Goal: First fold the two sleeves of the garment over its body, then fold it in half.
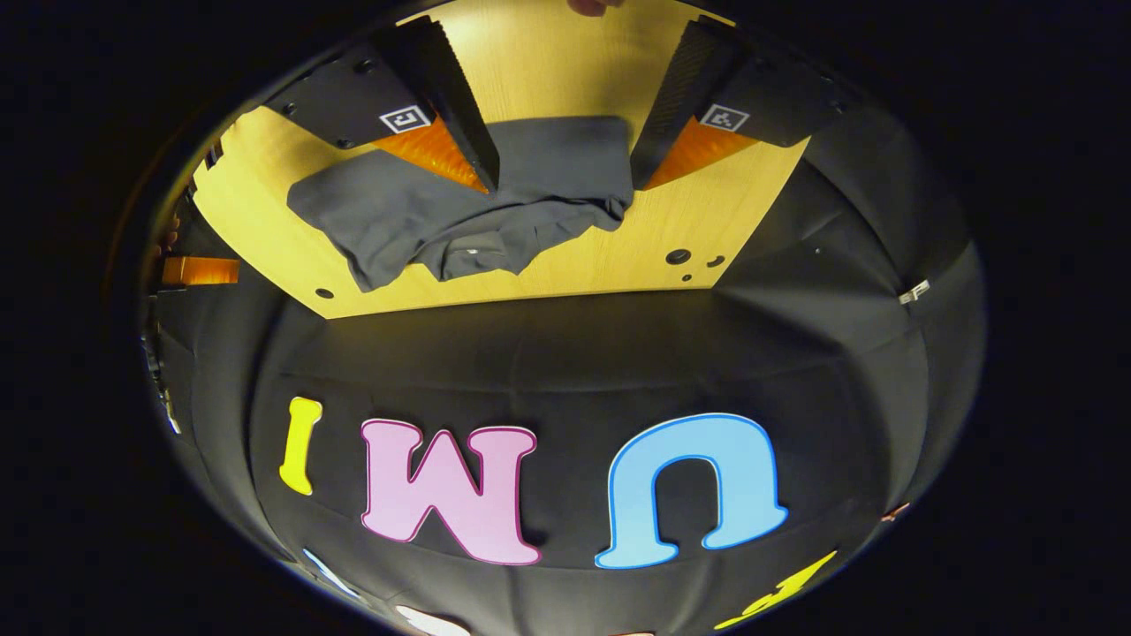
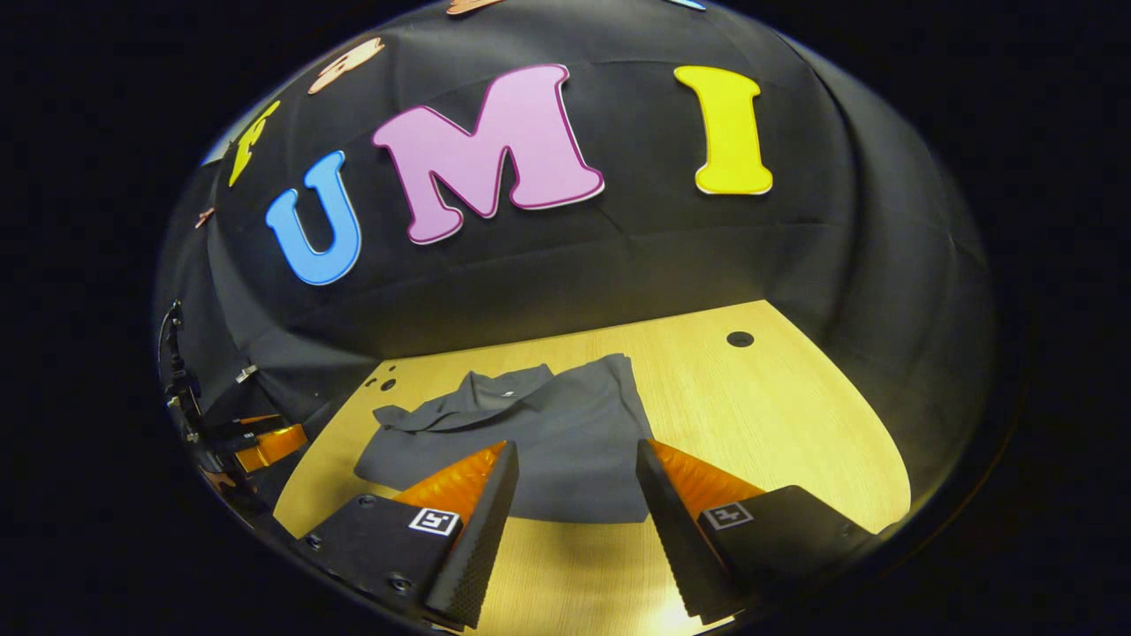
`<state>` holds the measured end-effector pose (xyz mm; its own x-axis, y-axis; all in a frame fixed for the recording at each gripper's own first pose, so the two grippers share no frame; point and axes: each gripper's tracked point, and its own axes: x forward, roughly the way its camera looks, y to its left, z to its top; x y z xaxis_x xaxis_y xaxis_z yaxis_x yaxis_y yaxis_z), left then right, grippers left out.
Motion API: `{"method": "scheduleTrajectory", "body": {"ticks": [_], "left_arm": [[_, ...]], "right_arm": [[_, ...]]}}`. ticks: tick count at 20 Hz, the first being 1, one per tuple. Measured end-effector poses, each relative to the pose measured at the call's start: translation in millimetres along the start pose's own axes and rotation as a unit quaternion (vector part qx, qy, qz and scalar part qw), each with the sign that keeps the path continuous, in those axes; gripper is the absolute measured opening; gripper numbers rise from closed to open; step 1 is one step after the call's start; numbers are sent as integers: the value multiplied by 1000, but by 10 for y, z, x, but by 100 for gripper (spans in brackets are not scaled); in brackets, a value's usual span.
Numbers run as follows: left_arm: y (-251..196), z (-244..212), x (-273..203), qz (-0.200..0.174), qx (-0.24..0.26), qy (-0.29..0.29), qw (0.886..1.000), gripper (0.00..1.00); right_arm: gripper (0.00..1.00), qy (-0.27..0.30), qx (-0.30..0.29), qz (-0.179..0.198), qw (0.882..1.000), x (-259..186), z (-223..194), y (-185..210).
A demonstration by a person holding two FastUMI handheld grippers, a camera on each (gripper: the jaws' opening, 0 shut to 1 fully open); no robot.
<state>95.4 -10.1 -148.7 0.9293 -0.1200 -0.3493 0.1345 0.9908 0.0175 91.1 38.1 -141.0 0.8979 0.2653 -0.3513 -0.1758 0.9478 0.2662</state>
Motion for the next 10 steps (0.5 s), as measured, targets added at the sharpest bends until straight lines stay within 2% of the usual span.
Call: {"method": "scheduleTrajectory", "body": {"ticks": [6,10], "left_arm": [[-86,-264,-502,1,-16,18,1000,95],[-136,-277,-666,5,7,23,1000,95]], "right_arm": [[84,-4,-7,32,999,-379,-105,229],[85,9,-48,52,997,-494,-267,269]]}}
